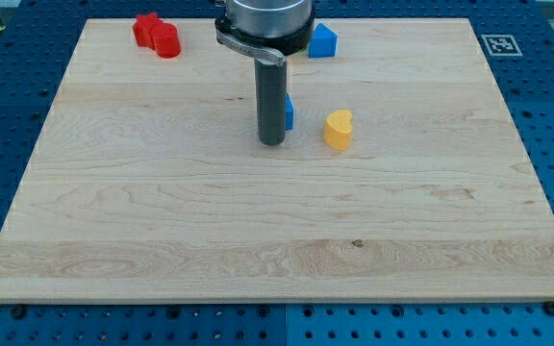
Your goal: Slide the blue cube to the group of blocks
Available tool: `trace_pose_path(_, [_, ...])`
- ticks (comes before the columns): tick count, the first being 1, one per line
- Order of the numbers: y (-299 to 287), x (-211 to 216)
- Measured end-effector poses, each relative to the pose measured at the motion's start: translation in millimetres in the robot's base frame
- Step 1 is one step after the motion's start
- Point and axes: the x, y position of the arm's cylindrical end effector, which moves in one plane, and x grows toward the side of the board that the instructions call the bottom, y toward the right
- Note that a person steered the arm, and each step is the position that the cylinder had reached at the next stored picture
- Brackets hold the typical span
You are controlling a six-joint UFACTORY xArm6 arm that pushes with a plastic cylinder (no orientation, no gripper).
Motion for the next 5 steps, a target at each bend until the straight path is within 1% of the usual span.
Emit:
trace_pose_path(3, [4,-10])
trace_pose_path(5, [28,-18])
